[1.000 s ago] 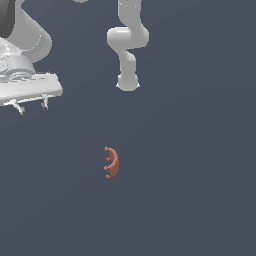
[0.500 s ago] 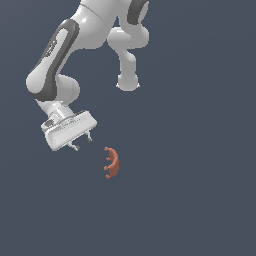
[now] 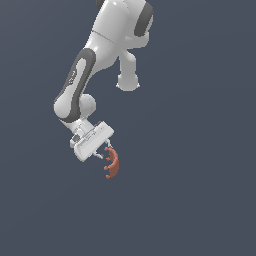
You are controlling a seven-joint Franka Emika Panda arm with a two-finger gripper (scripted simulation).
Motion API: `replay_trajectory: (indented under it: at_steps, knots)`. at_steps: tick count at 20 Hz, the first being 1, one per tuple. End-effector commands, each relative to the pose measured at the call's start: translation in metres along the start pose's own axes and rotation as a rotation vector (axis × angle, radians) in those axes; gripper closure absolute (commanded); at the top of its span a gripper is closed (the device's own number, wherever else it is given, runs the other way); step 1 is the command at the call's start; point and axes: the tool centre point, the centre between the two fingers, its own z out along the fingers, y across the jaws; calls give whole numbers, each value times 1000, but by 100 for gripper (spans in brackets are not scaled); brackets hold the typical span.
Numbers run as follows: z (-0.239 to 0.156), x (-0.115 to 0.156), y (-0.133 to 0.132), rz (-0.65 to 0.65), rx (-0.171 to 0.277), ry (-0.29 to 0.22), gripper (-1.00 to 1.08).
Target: Pick up the object and move it to a goal position.
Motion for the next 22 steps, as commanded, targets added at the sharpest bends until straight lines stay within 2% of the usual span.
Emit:
replay_trajectory:
  at_steps: [1, 14, 22]
  knots:
    - [7, -3, -6, -2, 11, 2, -20]
    - [12, -11, -10, 14, 13, 10, -20]
    - [37, -12, -12, 16, 13, 11, -20]
